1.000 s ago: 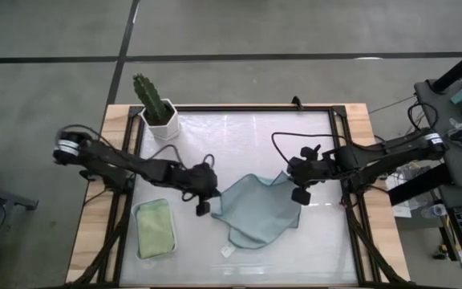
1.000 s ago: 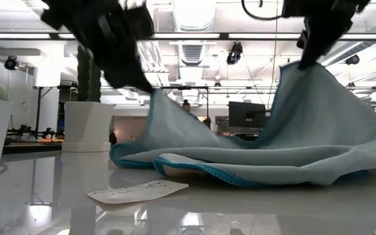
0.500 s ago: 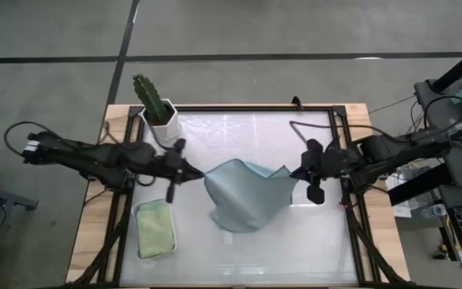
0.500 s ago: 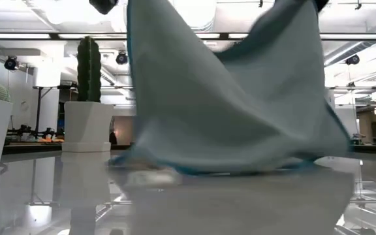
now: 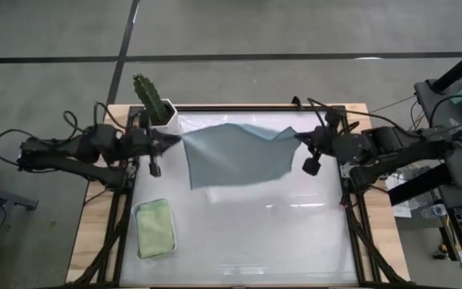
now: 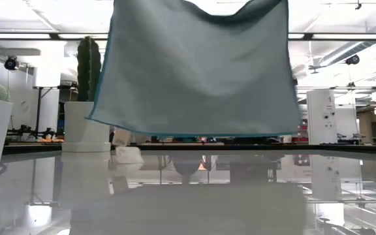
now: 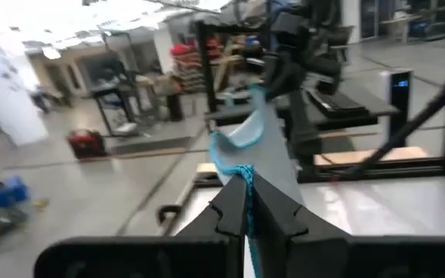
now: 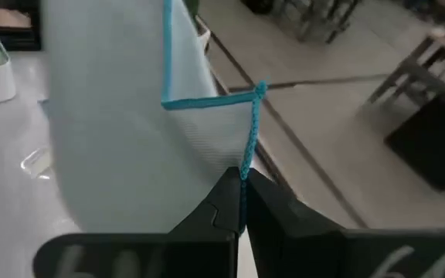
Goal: Fold microfiber towels
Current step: Fold the light blue microfiber towel
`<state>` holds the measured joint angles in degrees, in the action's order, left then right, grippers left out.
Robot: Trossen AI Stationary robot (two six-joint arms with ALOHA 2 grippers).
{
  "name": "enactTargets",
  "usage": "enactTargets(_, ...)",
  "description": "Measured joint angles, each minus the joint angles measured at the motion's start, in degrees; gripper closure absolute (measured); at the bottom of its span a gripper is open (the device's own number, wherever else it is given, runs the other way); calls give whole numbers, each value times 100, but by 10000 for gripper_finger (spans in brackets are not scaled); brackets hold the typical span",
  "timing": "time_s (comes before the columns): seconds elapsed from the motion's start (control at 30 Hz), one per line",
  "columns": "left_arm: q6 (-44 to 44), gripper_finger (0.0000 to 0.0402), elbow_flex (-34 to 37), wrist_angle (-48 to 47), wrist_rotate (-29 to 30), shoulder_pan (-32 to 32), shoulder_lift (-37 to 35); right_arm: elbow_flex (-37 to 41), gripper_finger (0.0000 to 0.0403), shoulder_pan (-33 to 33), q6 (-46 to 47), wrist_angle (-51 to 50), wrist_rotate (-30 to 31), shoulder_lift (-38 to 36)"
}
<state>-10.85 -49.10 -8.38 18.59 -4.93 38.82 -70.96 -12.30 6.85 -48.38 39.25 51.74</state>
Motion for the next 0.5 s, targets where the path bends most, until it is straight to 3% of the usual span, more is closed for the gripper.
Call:
enactTargets(0.1,-370,402,-29,-135,-238,82,-107,0,394,26,-361,105,-284,-49)
enactTargets(0.2,-588,402,-12,-701,-1405,68,-162,21,394,22,-321,37,-1074,-108)
enactTargets(0.3,-279,402,89,-1184,-2397,-13,-42,99,394,22,17,-235,-2276,-144)
enactTargets(0.43,168,402,523,-1183,-2859,-379,257,510,394,-6,730,-380,-3818,-140)
enactTargets(0.5,481,402,774,-1050,-2881,-622,498,900,394,-94,1075,-243,-4252,-142)
